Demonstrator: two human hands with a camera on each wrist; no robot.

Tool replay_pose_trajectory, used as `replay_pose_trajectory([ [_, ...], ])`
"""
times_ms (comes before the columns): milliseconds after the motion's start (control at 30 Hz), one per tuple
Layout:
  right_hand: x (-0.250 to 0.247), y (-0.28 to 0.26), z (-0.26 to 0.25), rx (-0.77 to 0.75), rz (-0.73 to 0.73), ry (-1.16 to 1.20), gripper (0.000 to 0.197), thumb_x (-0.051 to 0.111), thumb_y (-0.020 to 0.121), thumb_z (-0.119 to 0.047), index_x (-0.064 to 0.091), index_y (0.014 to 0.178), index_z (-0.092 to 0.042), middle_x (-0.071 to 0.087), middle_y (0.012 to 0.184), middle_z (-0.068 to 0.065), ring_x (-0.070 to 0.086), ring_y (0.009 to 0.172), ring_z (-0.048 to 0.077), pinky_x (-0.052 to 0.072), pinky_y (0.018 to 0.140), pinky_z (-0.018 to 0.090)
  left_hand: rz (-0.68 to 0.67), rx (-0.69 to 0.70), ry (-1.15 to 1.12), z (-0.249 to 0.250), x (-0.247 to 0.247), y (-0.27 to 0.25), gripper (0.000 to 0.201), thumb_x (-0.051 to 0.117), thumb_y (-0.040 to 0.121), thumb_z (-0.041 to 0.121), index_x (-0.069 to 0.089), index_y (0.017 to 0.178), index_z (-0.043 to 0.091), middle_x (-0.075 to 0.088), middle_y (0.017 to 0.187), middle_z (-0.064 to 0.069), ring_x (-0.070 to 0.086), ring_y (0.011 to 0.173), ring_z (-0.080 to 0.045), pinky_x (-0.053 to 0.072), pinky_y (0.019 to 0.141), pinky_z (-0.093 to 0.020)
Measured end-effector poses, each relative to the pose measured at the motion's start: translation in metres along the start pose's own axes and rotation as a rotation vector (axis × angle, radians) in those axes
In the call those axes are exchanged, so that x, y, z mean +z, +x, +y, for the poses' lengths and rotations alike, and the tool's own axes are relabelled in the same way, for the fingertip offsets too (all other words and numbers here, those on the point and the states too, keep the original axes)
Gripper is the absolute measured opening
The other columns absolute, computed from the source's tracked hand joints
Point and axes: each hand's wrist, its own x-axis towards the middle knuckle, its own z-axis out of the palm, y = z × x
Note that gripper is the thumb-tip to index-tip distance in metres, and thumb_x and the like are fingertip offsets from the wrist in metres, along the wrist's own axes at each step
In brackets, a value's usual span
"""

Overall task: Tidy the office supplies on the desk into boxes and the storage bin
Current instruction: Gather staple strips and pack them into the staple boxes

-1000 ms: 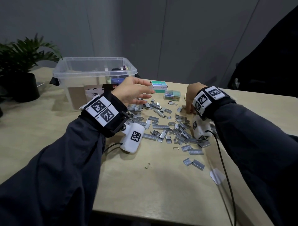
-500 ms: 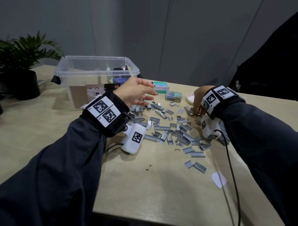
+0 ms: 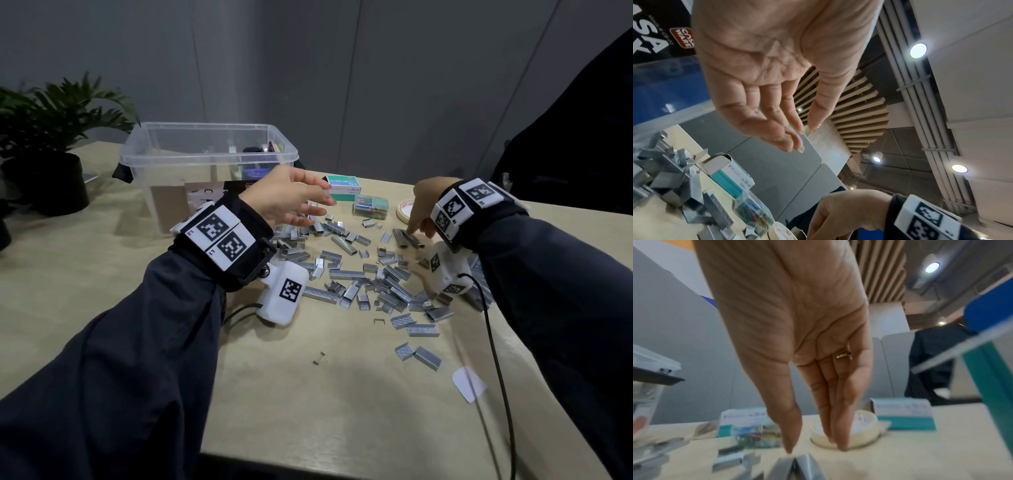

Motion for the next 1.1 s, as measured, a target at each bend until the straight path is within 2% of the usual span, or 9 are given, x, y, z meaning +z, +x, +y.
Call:
replay_pose_trajectory([
  [67,-0.01,-0.007,-0.009,-0.002,0.032,0.08,0.03,0.082,0.078,-0.023,0.068,0.054,-0.01,0.071,0.063,0.001,0.072,0.082,0.025,0.058,0.076,0.033,-0.006,-0.001,0.012,0.0,-0.004,0.001,0.009,0.065,0.09,0.008,0.063,0.098,0.012,0.072,0.1,-0.011,0.066,0.075,-0.015,0.054,0.066,-0.026],
  [167,-0.019,-0.013,-0.034,-0.113,0.02,0.19,0.024,0.08,0.081,-0.025,0.07,0.085,-0.003,0.075,0.088,0.009,0.073,0.087,0.023,0.058,0.085,0.04,0.004,0.002,0.067,0.0,-0.012,0.004,0.007,0.064,0.09,0.006,0.063,0.097,0.007,0.069,0.094,-0.011,0.063,0.076,-0.018,0.054,0.055,-0.021],
  [300,-0.015,-0.019,-0.06,-0.251,-0.096,0.259,0.029,0.078,0.081,-0.033,0.072,0.093,-0.007,0.074,0.083,0.002,0.07,0.076,0.014,0.053,0.064,0.022,0.004,0.021,0.295,-0.002,-0.02,0.012,0.009,0.062,0.092,0.011,0.065,0.096,0.003,0.068,0.087,-0.01,0.063,0.071,-0.016,0.05,0.051,-0.021],
  [533,-0.01,-0.012,-0.089,-0.274,-0.264,0.174,0.026,0.074,0.086,-0.034,0.074,0.078,-0.009,0.073,0.065,-0.003,0.071,0.064,0.009,0.05,0.052,0.019,-0.068,0.08,0.794,0.005,0.001,0.049,0.014,0.062,0.091,0.004,0.069,0.102,-0.002,0.068,0.094,-0.012,0.064,0.07,-0.017,0.06,0.063,-0.027],
  [633,-0.007,-0.008,-0.091,-0.279,-0.311,0.141,0.033,0.076,0.082,-0.039,0.075,0.063,-0.013,0.075,0.069,-0.003,0.072,0.067,0.007,0.052,0.057,0.02,-0.124,0.06,1.026,0.009,0.013,0.059,0.023,0.064,0.091,0.009,0.067,0.112,-0.001,0.066,0.099,-0.008,0.055,0.061,-0.009,0.05,0.057,-0.015],
  [733,-0.004,-0.004,-0.092,-0.278,-0.255,0.056,0.034,0.082,0.072,-0.044,0.075,0.055,-0.016,0.075,0.071,-0.004,0.073,0.075,0.01,0.055,0.077,0.026,-0.189,0.011,1.22,0.009,0.023,0.066,0.019,0.066,0.091,0.018,0.066,0.09,-0.001,0.057,0.074,-0.003,0.047,0.058,-0.01,0.037,0.049,-0.017],
  [867,-0.003,-0.006,-0.094,-0.258,-0.243,-0.004,0.025,0.083,0.072,-0.031,0.075,0.055,-0.016,0.075,0.07,-0.004,0.072,0.072,0.01,0.054,0.088,0.028,-0.21,0.032,1.361,0.002,0.028,0.075,0.042,0.068,0.089,0.028,0.042,0.06,0.012,0.042,0.061,0.0,0.037,0.055,-0.013,0.028,0.043,-0.018],
  [933,-0.001,-0.008,-0.091,-0.243,-0.237,-0.034,0.019,0.082,0.072,-0.026,0.074,0.059,-0.014,0.075,0.071,-0.004,0.068,0.069,0.009,0.053,0.088,0.027,-0.205,0.051,1.413,0.0,0.032,0.076,0.041,0.074,0.083,0.033,0.045,0.064,0.011,0.048,0.069,-0.003,0.043,0.061,-0.016,0.031,0.048,-0.021],
  [1100,-0.002,-0.009,-0.08,-0.257,-0.255,-0.007,0.022,0.077,0.072,-0.026,0.073,0.054,-0.014,0.076,0.072,-0.002,0.068,0.07,0.011,0.054,0.075,0.025,-0.177,0.12,1.48,0.001,0.036,0.072,0.04,0.078,0.08,0.019,0.061,0.111,0.0,0.06,0.102,-0.014,0.061,0.099,-0.027,0.048,0.083,-0.031],
])
